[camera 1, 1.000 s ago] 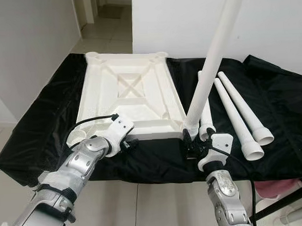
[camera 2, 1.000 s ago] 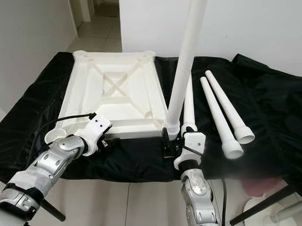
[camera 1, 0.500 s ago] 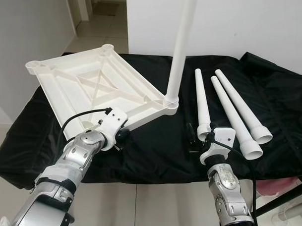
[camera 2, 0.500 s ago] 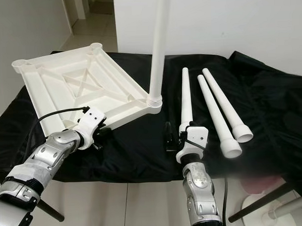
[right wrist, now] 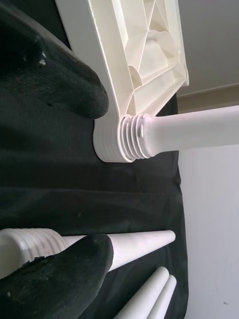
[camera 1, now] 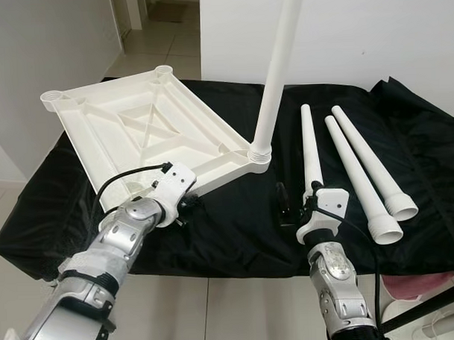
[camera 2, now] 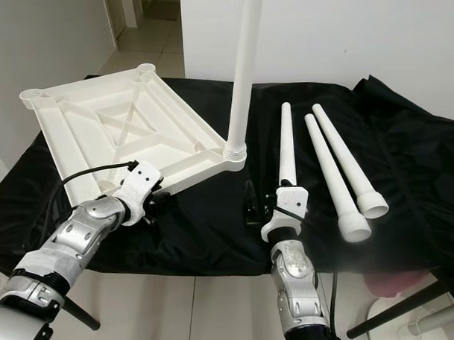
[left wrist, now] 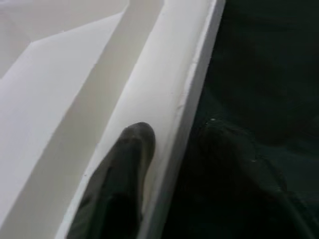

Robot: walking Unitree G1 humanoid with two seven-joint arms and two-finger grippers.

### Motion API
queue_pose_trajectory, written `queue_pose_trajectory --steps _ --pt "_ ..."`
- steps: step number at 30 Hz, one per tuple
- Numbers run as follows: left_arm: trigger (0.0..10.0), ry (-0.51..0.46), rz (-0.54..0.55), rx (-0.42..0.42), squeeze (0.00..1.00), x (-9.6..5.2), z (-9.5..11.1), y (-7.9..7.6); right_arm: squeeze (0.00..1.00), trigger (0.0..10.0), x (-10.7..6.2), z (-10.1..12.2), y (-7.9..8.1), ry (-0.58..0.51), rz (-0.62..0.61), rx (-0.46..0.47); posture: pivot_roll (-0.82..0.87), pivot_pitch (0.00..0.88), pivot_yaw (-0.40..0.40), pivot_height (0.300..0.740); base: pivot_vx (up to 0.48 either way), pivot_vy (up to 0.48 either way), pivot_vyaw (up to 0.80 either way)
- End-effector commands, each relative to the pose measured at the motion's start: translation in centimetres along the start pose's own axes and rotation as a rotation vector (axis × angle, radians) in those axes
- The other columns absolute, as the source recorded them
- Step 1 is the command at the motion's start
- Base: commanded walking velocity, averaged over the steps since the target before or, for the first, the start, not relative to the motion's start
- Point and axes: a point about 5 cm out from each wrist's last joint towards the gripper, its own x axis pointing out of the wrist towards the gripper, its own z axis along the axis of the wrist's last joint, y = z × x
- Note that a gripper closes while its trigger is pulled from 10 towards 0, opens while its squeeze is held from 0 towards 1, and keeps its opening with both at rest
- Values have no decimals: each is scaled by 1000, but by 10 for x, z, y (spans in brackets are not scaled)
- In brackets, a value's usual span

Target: Building children table

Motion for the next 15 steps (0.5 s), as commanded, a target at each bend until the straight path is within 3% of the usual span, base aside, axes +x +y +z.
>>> queue_pose_trajectory --steps 1,2,6,7,8,11,15 --pt "10000 -79 -180 -33 616 -2 12 -14 0 10000 1 -2 -1 3 -3 -3 12 0 -5 740 0 0 0" --pt "10000 -114 -209 -77 0 -6 18 -13 0 10000 2 -3 -1 6 -3 -3 15 0 -5 740 0 0 0" --pt "10000 -166 -229 -128 0 -10 27 -9 0 10000 3 -5 0 12 0 -1 24 0 -9 740 0 0 0" --pt "10000 -216 -243 -194 0 -14 36 -6 0 10000 3 -6 1 16 3 0 25 0 -8 740 0 0 0" --pt "10000 -216 -243 -194 0 -14 36 -6 0 10000 3 -6 1 16 3 0 25 0 -8 740 0 0 0" --pt "10000 -305 -210 -271 0 -23 50 10 0 10000 4 -7 4 21 8 1 31 8 -7 740 0 0 0" --pt "10000 -310 -143 -265 0 -29 50 23 0 10000 4 -7 6 24 10 3 36 28 -7 740 0 0 0"
